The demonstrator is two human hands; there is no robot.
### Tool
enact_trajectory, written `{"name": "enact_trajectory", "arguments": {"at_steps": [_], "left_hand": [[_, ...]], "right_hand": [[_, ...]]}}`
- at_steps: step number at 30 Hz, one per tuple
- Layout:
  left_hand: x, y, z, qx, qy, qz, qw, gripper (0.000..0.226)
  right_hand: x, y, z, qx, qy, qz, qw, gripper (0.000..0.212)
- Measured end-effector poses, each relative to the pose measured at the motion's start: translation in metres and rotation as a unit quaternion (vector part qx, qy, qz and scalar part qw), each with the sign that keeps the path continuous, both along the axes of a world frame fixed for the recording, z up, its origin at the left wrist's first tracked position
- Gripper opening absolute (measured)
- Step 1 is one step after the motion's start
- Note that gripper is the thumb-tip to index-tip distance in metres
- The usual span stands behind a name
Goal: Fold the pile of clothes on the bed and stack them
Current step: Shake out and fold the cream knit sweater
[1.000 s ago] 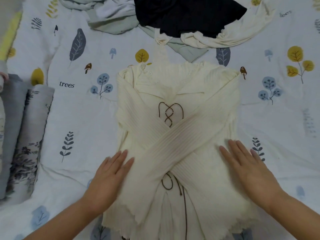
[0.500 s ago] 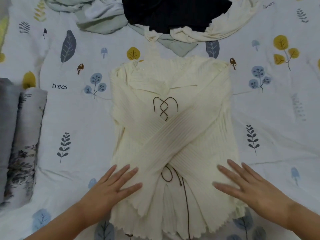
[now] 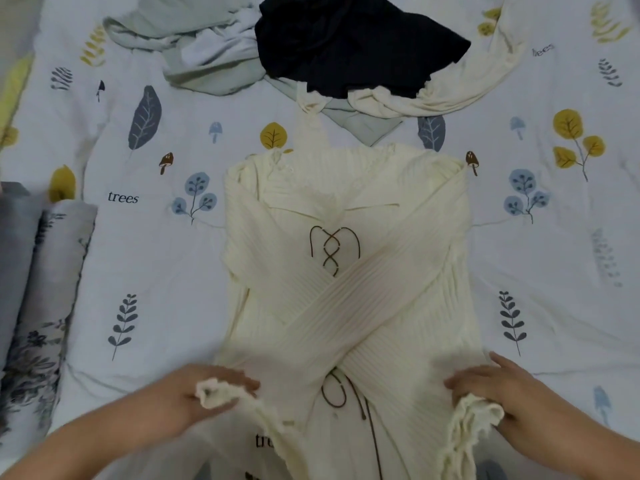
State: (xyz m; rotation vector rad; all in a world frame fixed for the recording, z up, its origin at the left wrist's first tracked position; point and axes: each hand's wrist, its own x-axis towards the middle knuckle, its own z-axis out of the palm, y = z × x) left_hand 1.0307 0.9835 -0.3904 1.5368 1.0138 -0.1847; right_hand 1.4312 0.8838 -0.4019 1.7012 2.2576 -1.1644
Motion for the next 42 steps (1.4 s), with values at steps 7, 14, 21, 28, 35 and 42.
{"name": "enact_trajectory", "arguments": {"at_steps": [7, 14, 21, 28, 35, 42], "left_hand": [[0.027, 0.104, 0.044, 0.108, -0.035, 0.231, 0.966, 0.015], [0.064, 0.197, 0.000, 0.020, -0.102, 0.465, 0.879, 0.015], [0.076, 0.195, -0.055, 0.194, 0.162, 0.445, 0.859, 0.017], [0.081, 0.194, -0.059, 0.312, 0.232, 0.474, 0.790, 0.010], [0.135, 0.157, -0.055, 0.539, 0.135, 0.128, 0.821, 0.058], [0.088, 0.176, -0.105, 0.388, 0.372, -0.012, 0.843, 0.067]], "right_hand": [[0.026, 0.104, 0.046, -0.005, 0.273, -0.270, 0.923, 0.017], [0.036, 0.201, -0.002, -0.018, 0.275, -0.556, 0.784, 0.020], [0.033, 0.205, -0.040, 0.013, 0.092, -0.564, 0.820, 0.047], [0.033, 0.206, -0.048, 0.103, 0.060, -0.630, 0.767, 0.033], [-0.035, 0.202, -0.044, 0.312, -0.087, -0.300, 0.897, 0.064], [0.001, 0.212, -0.084, 0.080, -0.285, -0.103, 0.950, 0.068]]}}
